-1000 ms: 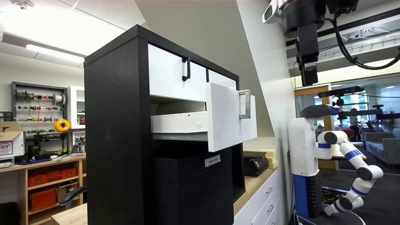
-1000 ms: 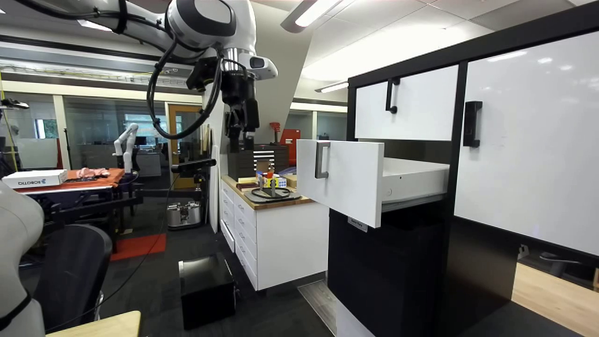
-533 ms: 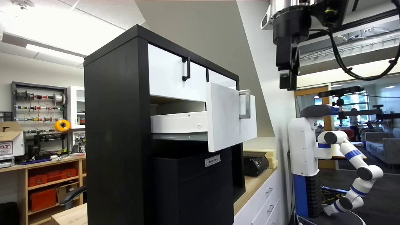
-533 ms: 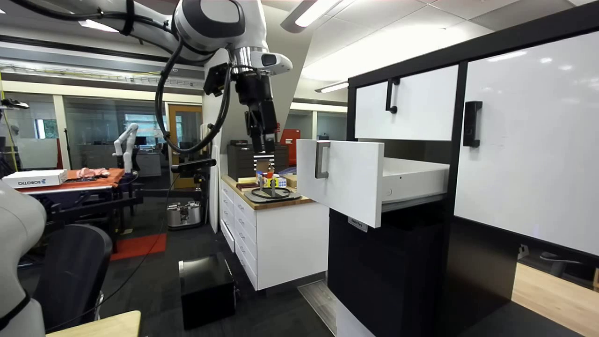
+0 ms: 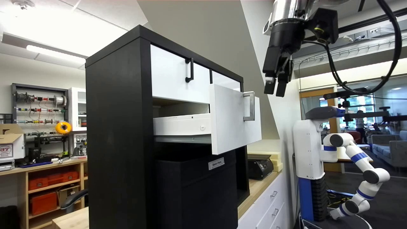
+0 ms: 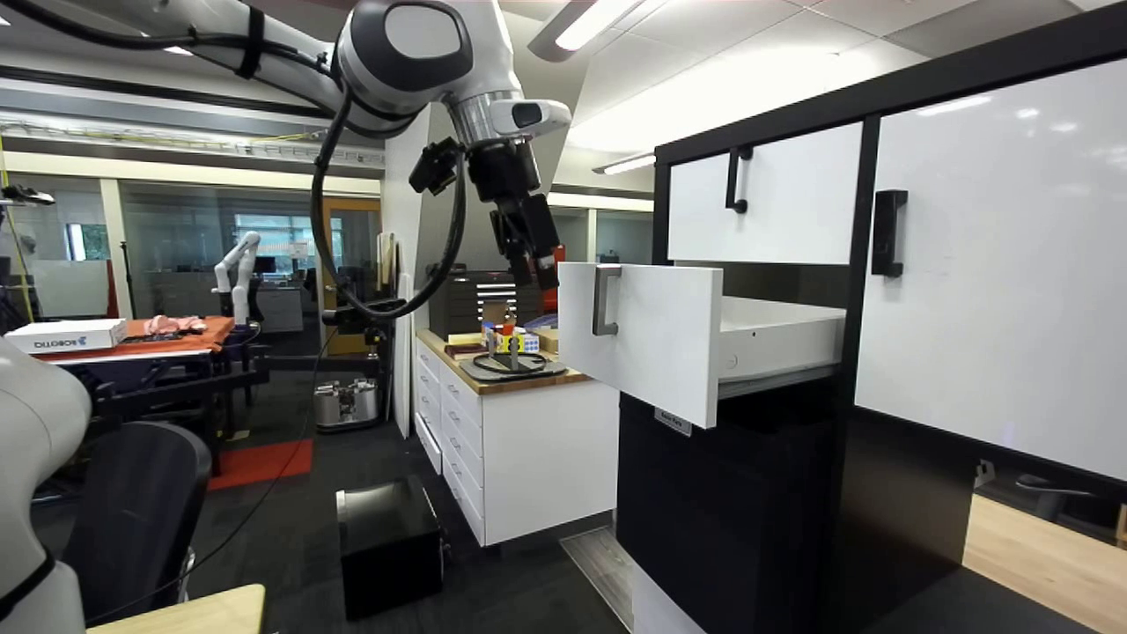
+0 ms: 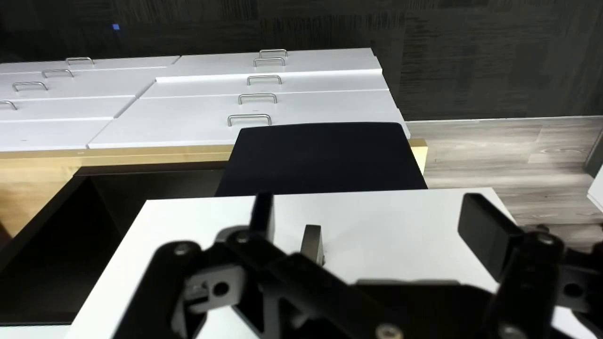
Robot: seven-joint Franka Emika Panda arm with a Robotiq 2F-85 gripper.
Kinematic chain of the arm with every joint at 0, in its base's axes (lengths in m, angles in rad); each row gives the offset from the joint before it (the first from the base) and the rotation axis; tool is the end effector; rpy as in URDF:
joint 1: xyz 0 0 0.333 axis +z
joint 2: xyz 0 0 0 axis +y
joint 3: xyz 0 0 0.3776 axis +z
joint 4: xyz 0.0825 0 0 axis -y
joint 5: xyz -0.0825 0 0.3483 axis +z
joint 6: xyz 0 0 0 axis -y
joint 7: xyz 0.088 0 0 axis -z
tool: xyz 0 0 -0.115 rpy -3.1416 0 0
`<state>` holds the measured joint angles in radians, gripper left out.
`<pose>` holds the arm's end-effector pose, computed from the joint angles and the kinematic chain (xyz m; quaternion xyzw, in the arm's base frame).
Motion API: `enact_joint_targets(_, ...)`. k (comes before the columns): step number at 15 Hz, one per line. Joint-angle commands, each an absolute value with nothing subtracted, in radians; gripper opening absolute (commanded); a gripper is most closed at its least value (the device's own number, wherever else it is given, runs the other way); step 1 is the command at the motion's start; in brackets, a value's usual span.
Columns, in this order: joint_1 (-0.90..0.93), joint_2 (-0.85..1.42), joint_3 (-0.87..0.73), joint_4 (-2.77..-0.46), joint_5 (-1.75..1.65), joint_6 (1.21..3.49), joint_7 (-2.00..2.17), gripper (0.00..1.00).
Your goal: Close the open drawer of the cabinet
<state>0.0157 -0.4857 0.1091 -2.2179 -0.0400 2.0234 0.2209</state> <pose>0.3680 0.0548 0.6449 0.9877 -0.0440 0.1490 0.0198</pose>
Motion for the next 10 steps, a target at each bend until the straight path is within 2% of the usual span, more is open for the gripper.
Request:
enact_joint_targets(1,-0.002,-0.489,0.105,-2.241,-0.060,2.102,0.232,1.00)
enact_joint_targets(8,-0.031,-0.483,0.109,-2.238,-0.090,2.208,0.241,1.00)
enact_joint_targets(10,-0.019,-0.480,0.103,-2.225,-0.071,2.167,0.222,1.00)
